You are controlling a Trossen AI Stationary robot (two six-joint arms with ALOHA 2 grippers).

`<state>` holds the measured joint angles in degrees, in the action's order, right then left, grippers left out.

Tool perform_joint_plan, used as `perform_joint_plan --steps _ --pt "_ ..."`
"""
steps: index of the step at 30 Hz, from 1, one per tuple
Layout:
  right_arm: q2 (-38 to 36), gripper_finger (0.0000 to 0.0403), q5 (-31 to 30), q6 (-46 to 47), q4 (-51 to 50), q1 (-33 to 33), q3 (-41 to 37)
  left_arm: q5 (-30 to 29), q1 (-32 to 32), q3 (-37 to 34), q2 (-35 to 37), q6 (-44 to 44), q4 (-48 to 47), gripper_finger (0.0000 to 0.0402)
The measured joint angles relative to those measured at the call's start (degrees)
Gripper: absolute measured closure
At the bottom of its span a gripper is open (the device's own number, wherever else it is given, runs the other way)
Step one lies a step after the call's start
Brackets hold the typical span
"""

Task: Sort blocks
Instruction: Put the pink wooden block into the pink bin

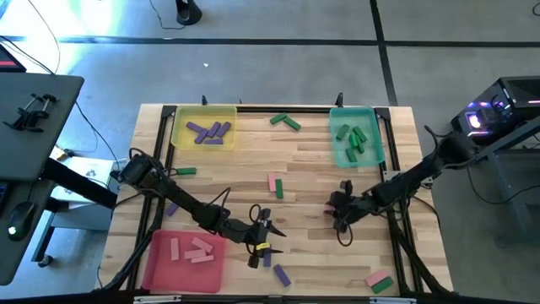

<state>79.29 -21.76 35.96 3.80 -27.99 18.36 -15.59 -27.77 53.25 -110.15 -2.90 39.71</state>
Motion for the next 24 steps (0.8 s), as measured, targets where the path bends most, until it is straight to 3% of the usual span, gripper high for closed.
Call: perform_joint_plan --steps 2,9,12,16,20,24 --pt "1.0 0.0322 -1.2 1.1 2.6 -0.7 -0.1 0.0 0.0 0.0 0.0 0.0 0.0 0.0179" --pt "5.5 0.0324 -11.9 3.0 19.1 -4.6 -0.3 -0.8 0.0 0.0 0.0 0.1 0.0 0.0179" --pt "8.1 0.0324 -18.6 -3.4 34.4 -6.3 -0.3 -3.3 0.0 0.0 0.0 0.5 0.0 0.0179" --pt "11.5 0.0324 -24.2 -19.8 60.1 -8.9 0.4 -5.0 0.0 0.0 0.0 2.4 1.4 0.0179" --pt "14.8 0.0324 -21.7 -37.7 76.4 -10.4 5.5 -5.1 0.0 0.0 0.0 4.5 7.1 0.0179" --pt "17.8 0.0324 -11.9 -47.8 78.1 -10.3 13.8 -5.2 0.5 0.0 0.0 7.5 14.0 0.0179"
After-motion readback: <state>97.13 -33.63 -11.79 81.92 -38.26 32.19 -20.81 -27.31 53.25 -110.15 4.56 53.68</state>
